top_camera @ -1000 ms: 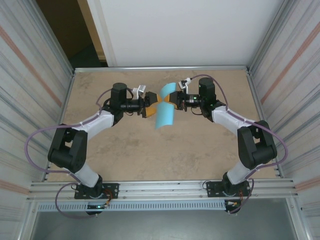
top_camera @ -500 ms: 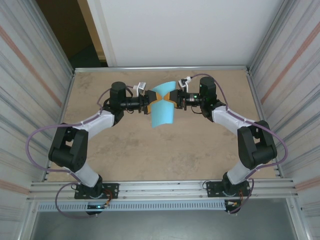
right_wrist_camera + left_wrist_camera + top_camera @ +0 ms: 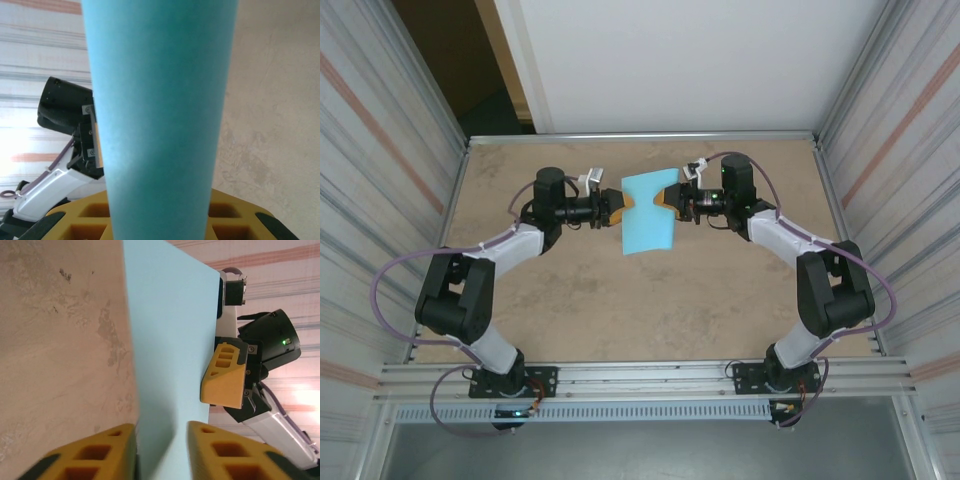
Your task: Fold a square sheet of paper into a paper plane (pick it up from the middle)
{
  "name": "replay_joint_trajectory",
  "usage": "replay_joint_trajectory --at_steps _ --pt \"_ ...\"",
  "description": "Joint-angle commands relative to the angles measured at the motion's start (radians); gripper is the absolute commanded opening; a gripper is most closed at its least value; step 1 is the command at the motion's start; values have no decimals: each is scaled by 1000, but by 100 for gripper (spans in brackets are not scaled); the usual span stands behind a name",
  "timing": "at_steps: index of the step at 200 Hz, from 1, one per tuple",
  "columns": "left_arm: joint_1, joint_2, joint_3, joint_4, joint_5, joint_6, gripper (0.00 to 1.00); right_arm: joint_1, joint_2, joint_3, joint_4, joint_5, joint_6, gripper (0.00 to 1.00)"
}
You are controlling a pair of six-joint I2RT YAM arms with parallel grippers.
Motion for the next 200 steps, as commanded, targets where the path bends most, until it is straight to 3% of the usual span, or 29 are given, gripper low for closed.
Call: replay_joint_trajectory --at_steps 1,24,59,75,97,112,123,168,200 --pt "-3 -21 11 -11 11 32 18 -2 17 34 -46 13 -48 27" --pt "3 -22 12 -68 -3 70 0 -4 18 50 -156 53 -128 34" --pt "30 -33 1 -217 -25 162 0 -38 14 113 -534 296 -369 72" --pt "47 -50 16 -375 -47 250 0 -62 7 127 -669 469 -414 78" --pt "60 -80 85 -696 -122 448 0 -69 -18 124 -761 686 -440 79" --pt "64 -98 143 -881 -198 556 0 -51 -30 126 -778 745 -453 79" --pt "70 -113 152 -910 -214 572 0 -26 -29 128 -783 771 -456 79" --pt "67 -50 236 -1057 -289 668 0 125 72 197 -771 739 -467 71" --pt "54 25 347 -1286 -503 808 0 206 165 227 -697 657 -418 62"
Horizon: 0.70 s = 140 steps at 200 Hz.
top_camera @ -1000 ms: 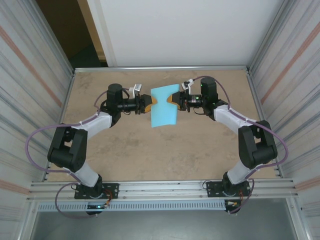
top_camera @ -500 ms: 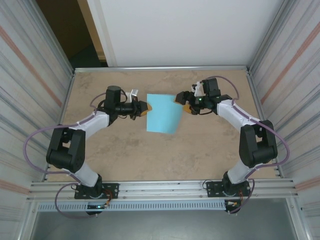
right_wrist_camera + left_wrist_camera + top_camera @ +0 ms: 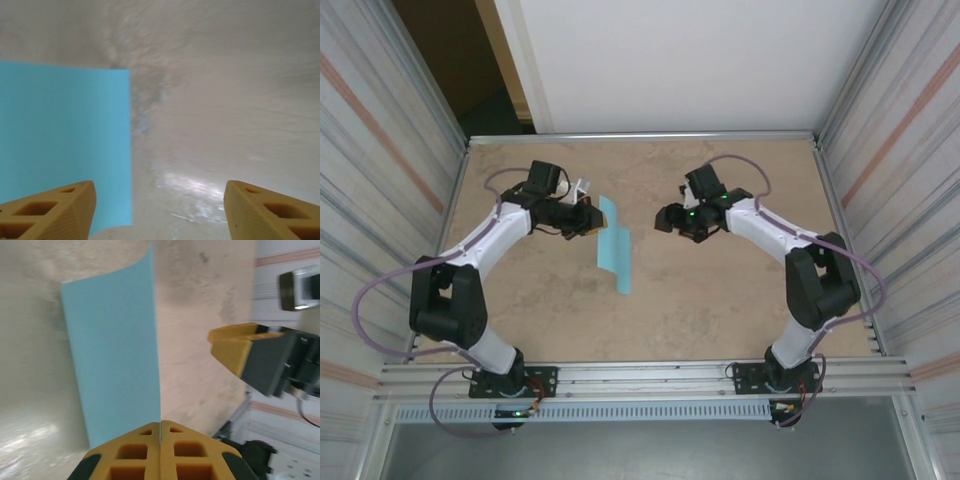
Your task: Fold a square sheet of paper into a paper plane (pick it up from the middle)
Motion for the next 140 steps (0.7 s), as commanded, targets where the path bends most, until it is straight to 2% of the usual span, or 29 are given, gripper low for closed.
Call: replay_joint_trajectory --at_steps 1,30,61,96,113,140 --pt "-9 48 81 -244 -190 155 0 42 73 28 32 -49 20 62" --pt "-10 67 143 -367 -379 208 0 90 126 60 58 -51 36 61" --pt "-46 112 153 -311 -316 185 0 131 205 101 84 -91 61 56" --pt "-137 187 193 -317 -499 76 0 129 262 102 144 -128 120 50" --pt "-140 196 185 -295 -527 27 0 120 292 109 158 -152 131 40" --pt "-143 173 160 -263 -541 -21 0 103 317 96 162 -157 146 34"
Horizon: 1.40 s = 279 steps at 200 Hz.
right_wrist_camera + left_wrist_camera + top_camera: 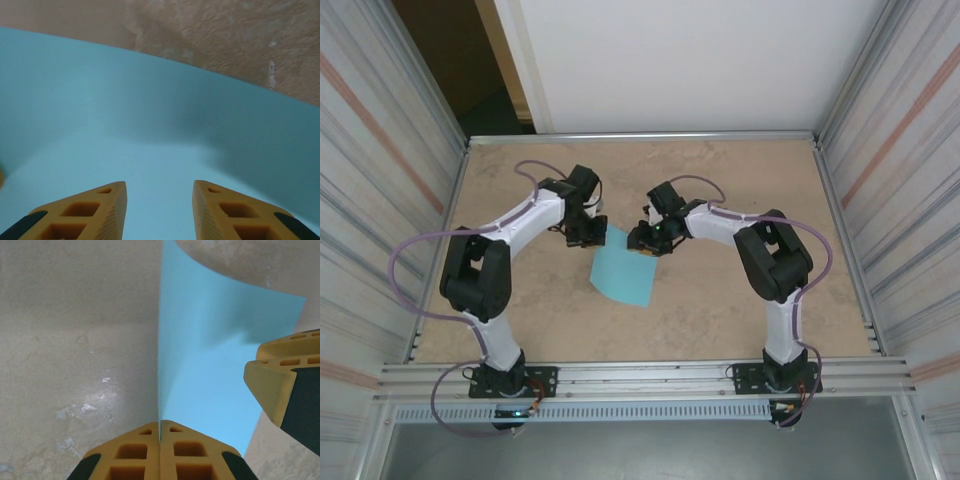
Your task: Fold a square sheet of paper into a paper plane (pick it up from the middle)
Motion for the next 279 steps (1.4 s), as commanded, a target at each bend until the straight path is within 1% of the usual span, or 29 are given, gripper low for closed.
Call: replay_joint_trajectory --at_steps 1,41,68,90,115,126,143,163,171,179,196,219,240,256,279 --pt "8 -32 -9 17 -63 -77 0 -17 26 13 15 -28 35 34" --pt "8 -54 -40 23 -93 -97 0 -25 13 -20 18 -24 31 34" --pt "8 -46 -42 41 -50 -97 0 -34 38 -20 20 -33 30 34" --pt "8 -37 -42 51 -27 -98 0 -36 63 -16 16 -47 21 32" --pt "7 -43 -44 61 9 -102 1 -39 74 -22 0 -34 10 30" --pt "8 -58 -51 77 39 -104 5 -44 78 -25 -6 -25 8 30" --pt "7 -85 -71 133 128 -108 19 -51 84 -35 -5 -25 9 30" --pt "7 -112 -128 276 286 -146 42 -56 86 -39 -5 -24 8 30" --pt "7 -111 -160 346 344 -174 49 -57 84 -38 -5 -26 7 30" --pt "7 -102 -189 417 391 -203 54 -59 84 -39 -3 -27 9 29" --pt "7 -60 -229 535 466 -248 58 -64 82 -40 3 -36 10 29" --pt "6 -4 -235 597 494 -270 63 -72 75 -49 15 -44 16 29" --pt "4 5 -236 613 468 -274 64 -81 52 -67 38 -49 21 29" --pt "4 13 -240 626 445 -273 64 -90 12 -101 95 -58 34 30" --pt "4 32 -259 651 429 -288 59 -105 -43 -146 161 -65 58 31"
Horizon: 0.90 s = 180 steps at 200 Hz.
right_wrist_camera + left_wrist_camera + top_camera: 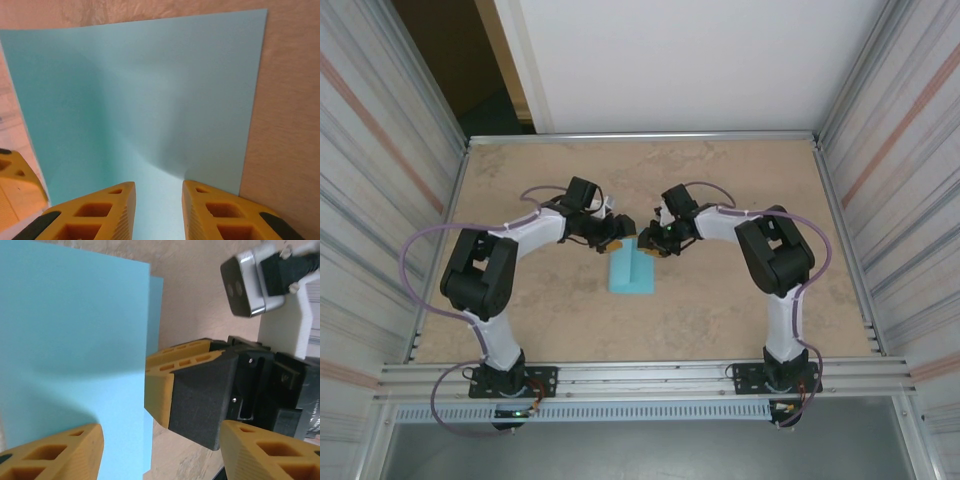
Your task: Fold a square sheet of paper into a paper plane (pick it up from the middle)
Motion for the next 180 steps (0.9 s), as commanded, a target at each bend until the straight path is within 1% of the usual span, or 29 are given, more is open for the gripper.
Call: replay_joint_trajectory --at_steps 1,23,51,67,97,140,154,180 --pt "-3 22 -22 56 3 -24 58 -24 -58 -52 40 21 33 31" --pt "-4 32 -40 69 -9 -29 51 -31 -114 -111 124 9 43 33" --pt "-6 34 -47 70 -24 -26 39 -27 -165 -172 241 -43 49 42" --pt "-6 37 -47 70 -28 -26 33 -24 -173 -175 244 -44 43 44" --pt "-8 41 -46 64 -37 -23 23 -12 -133 -141 231 -70 41 48" --pt "-9 41 -50 56 -49 -17 15 24 -92 -99 244 -90 58 47" --pt "-9 44 -52 56 -51 -19 12 30 -81 -91 247 -94 63 44" --pt "-8 45 -53 58 -50 -18 10 33 -72 -91 248 -100 63 36"
